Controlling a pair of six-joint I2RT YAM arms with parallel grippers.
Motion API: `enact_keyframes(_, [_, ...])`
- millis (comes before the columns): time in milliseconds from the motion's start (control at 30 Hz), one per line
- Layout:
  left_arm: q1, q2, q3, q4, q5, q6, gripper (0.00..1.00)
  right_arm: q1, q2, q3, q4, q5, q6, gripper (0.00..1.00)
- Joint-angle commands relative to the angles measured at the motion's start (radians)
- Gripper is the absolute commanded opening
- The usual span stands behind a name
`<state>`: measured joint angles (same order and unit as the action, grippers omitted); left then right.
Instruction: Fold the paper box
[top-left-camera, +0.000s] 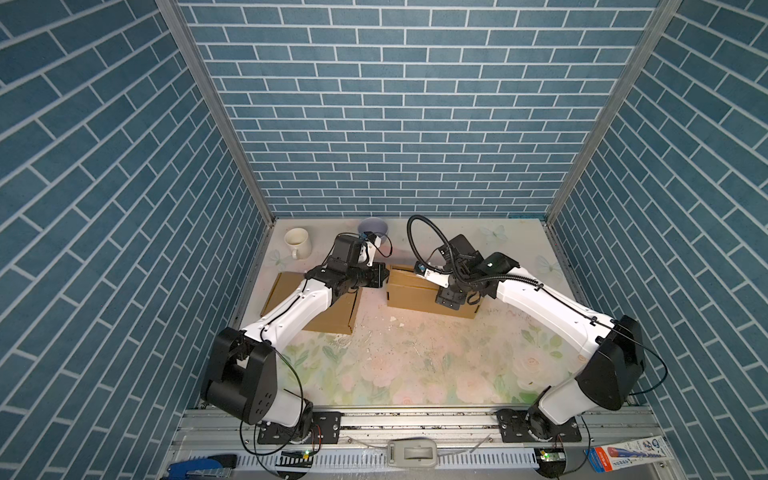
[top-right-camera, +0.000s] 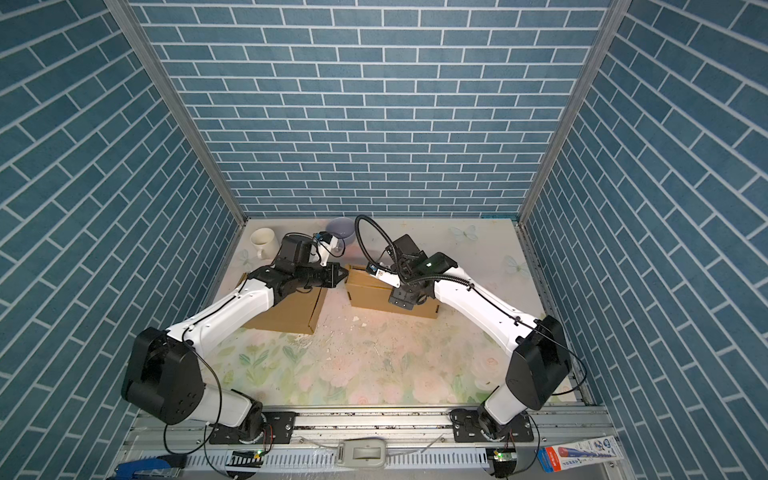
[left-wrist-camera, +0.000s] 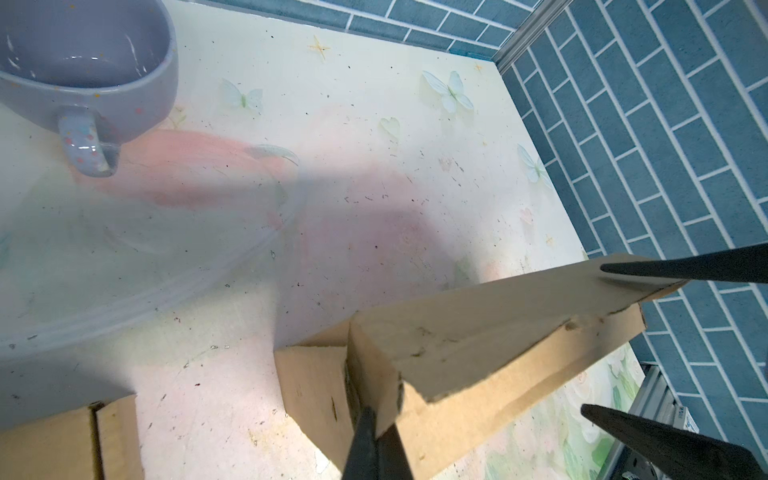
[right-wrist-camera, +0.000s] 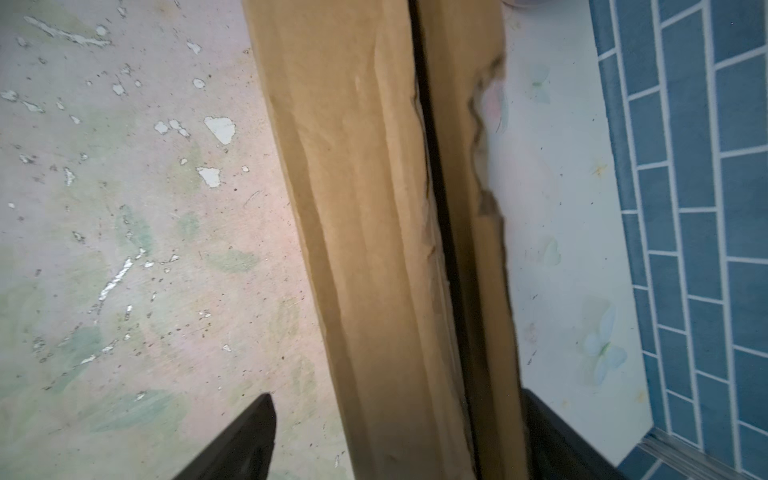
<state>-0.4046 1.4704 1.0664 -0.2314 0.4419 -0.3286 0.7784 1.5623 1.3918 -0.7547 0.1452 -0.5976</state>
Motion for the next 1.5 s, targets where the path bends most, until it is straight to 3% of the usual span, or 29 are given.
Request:
enact_keyframes(0, [-0.011,0.024,-0.016,-0.102,0.017,0.009,0.00,0.036,0.001,-0.041,0.072,0.116,-0.062,0.84])
enact_keyframes(367, [-0.019,0.013,-0.023,-0.075,0.065,0.021,0.00,0.070,-0.013,-0.178,0.175,0.177,-0.054,0.63])
enact_keyframes(533, [-0.020,-0.005,-0.031,-0.078,0.073,0.034,0.06,0.070,-0.005,-0.211,0.212,0.175,-0.041,0.51])
enact_keyframes(700, [-0.012,-0.033,-0.030,-0.088,0.076,0.041,0.15,0.074,-0.013,-0.237,0.233,0.190,-0.025,0.50])
enact_keyframes(833, [0.013,-0.074,-0.004,-0.106,0.098,0.041,0.30,0.080,-0.026,-0.266,0.260,0.207,-0.012,0.49])
enact_keyframes(1033, [0.110,-0.143,0.010,-0.080,0.181,-0.008,0.45,0.087,-0.042,-0.308,0.306,0.228,0.003,0.50])
enact_keyframes(1267, [0.122,-0.011,0.085,0.012,0.198,-0.128,0.49,0.093,-0.040,-0.319,0.332,0.244,0.010,0.50])
enact_keyframes(1467, [0.075,0.099,0.181,-0.013,0.184,-0.118,0.52,0.099,-0.033,-0.327,0.338,0.251,0.019,0.50])
